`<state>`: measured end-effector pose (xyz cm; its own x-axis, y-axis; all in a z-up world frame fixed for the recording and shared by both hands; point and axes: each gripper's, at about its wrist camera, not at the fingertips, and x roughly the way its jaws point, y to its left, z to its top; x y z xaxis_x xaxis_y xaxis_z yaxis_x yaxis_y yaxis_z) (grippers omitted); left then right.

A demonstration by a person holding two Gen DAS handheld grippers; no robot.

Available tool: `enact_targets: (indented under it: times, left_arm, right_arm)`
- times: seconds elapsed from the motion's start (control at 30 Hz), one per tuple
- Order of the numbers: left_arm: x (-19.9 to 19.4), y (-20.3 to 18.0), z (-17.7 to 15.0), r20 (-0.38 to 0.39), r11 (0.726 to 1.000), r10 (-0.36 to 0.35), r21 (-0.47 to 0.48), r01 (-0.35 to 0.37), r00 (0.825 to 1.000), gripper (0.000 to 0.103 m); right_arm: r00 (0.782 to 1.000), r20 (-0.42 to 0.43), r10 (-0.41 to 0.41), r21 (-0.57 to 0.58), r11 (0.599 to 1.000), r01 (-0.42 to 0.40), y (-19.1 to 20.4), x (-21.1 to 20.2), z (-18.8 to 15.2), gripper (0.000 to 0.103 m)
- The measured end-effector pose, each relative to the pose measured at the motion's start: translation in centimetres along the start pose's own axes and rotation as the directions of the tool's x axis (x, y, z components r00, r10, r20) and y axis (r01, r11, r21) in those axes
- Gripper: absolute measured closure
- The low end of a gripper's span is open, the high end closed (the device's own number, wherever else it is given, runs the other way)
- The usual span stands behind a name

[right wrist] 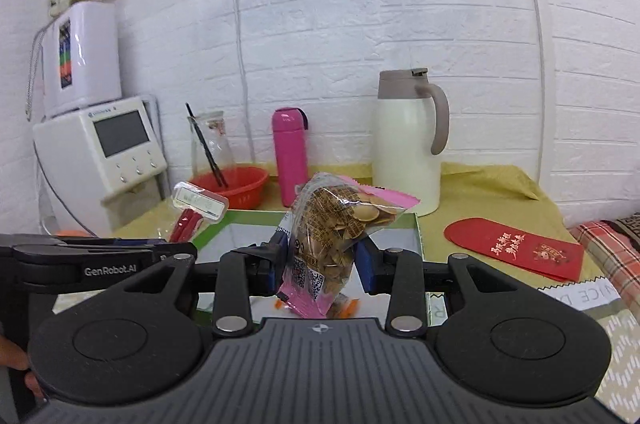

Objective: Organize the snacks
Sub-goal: 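Carry both packets over the green box and release them inside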

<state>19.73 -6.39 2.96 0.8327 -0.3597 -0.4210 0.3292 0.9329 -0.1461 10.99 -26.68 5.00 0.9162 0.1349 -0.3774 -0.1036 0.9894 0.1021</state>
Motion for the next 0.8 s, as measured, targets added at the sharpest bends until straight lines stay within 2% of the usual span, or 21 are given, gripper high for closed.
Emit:
enact_targets:
  times: [0.13,0.37,0.4,0.43,0.47,0.5,0.53,0.57,0.7,0.8]
  left_arm:
    - [3.3,0.5,-0.5,-0.059,1.0,-0.005,0.003,0.006,0.998,0.074]
    - [6.1,1.2,-1.1,-0.112,1.0,0.002,-0.002,-0.002,0.994,0.071]
    - [6.2,1.4,-1.1,-0.115,1.0,-0.003,-0.011,0.002,0.993,0.07]
    - [6.2,1.5,-1.1,-0.117,1.0,-0.009,-0.015,0.007,0.993,0.07]
    - [6.1,1.6,-1.0,-0.115,1.0,-0.006,-0.017,0.004,0.993,0.068]
    - [5.8,1.7,-0.9,-0.104,1.0,-0.002,-0.014,0.0,0.995,0.064]
    - [5.4,1.7,-0.7,-0.094,1.0,-0.002,-0.01,0.001,0.996,0.055]
    - [4.8,1.7,-0.5,-0.078,1.0,0.0,-0.003,0.0,0.997,0.051]
    - [2.0,2.0,0.2,-0.04,1.0,0.015,0.028,-0.014,0.999,0.046]
    - [-1.1,2.8,-0.2,-0.009,0.998,0.023,0.052,-0.022,1.0,0.041]
  right_arm:
    - [0.995,-0.092,-0.033,0.007,0.999,0.034,-0.8,4.1,-0.8,0.039]
    - [0.98,-0.196,0.014,0.052,0.999,-0.004,-1.8,7.5,-1.9,0.036]
    - [0.979,-0.203,0.024,0.061,0.998,-0.011,-1.9,7.7,-1.7,0.027]
    - [0.977,-0.211,0.019,0.066,0.998,-0.005,-2.0,7.7,-1.6,0.005]
    - [0.977,-0.213,0.013,0.068,0.998,0.002,-2.0,7.8,-1.3,0.0]
    - [0.98,-0.198,0.002,0.068,0.998,0.011,-2.0,7.5,-1.2,0.0]
    - [0.985,-0.172,-0.015,0.063,0.998,0.026,-2.1,7.2,-0.9,0.0]
    - [0.988,-0.154,-0.024,0.055,0.998,0.033,-2.1,6.6,-0.6,0.0]
    - [0.995,-0.093,-0.045,0.026,0.999,0.047,-2.2,3.4,0.3,0.0]
    - [0.999,-0.035,-0.013,0.026,1.0,0.014,-2.3,-0.9,-0.1,0.0]
